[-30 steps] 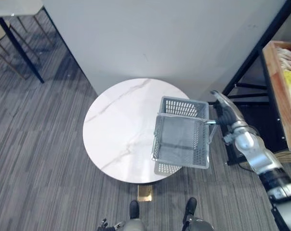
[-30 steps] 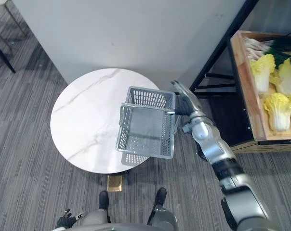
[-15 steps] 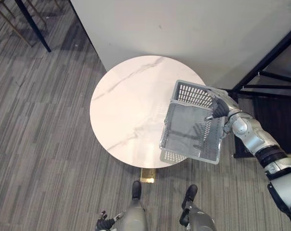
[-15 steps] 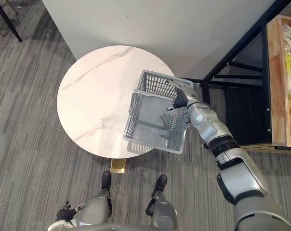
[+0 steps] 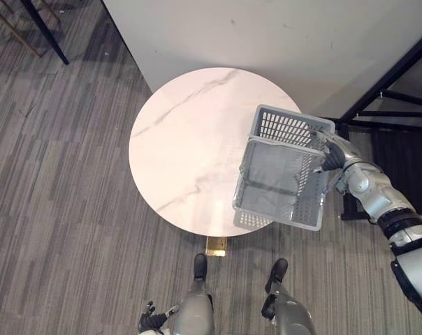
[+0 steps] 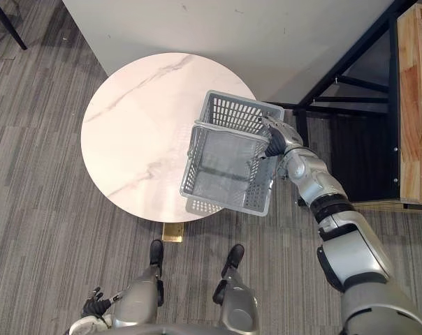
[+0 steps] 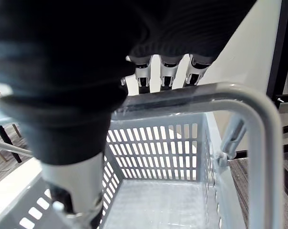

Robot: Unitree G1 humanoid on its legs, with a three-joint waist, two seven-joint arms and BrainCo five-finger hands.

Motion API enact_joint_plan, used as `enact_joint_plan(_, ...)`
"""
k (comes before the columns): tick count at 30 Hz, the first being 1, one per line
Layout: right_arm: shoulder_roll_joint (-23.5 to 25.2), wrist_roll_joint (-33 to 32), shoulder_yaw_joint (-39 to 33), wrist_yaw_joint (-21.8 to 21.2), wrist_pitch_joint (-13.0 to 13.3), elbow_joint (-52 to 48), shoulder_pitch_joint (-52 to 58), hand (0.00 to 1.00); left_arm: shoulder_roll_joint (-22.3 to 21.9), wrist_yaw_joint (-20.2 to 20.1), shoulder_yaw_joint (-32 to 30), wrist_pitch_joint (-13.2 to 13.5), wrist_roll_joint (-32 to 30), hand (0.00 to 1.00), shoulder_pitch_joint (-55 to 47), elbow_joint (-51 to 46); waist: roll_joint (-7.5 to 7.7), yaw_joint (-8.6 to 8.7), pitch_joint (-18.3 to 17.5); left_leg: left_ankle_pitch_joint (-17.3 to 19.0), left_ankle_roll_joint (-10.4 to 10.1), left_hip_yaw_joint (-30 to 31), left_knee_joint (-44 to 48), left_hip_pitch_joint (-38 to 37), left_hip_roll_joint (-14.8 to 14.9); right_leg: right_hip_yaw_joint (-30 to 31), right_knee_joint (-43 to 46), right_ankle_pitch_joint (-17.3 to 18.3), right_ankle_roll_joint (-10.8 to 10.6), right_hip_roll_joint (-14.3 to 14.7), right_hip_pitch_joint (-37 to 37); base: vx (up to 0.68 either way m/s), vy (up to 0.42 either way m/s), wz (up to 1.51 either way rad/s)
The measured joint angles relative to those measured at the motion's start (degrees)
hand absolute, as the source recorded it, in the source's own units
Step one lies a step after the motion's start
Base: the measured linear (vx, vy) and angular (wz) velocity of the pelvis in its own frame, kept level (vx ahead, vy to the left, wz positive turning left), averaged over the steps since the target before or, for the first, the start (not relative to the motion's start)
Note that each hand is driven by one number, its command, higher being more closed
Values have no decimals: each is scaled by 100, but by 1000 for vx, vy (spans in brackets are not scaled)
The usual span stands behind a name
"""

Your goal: Pick vegetable in the basket

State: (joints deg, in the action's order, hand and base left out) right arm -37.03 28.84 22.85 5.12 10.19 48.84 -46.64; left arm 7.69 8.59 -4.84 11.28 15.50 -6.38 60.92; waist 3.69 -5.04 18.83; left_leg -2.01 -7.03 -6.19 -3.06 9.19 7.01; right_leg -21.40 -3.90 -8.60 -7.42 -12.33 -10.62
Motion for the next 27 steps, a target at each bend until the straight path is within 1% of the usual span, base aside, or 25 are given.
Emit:
enact_joint_plan(5,-36,47,-3,14,-7,159,-105,0,-10,9,2,12,0,0,15,-23,-35,16,111,-10,13,-28,7,25,-4,31,-11,-24,12,1,-42,2,6,-2)
enact_joint_plan(10,-36,47,-2,19,-10,161,-131,0,-9,9,9,10,-2,0,15,-37,-35,6,116,-12,16,-106,4,51,-22,123,-38,-81,28,-6,-119,15,9,-8)
enact_joint_plan(27,-35,47,14,20,-15,150,-139,0,-9,23,7,26,0,0,17,-38,-21,-29,125,-25,34,-65,2,69,-25,94,-38,-84,25,-6,-115,0,0,0)
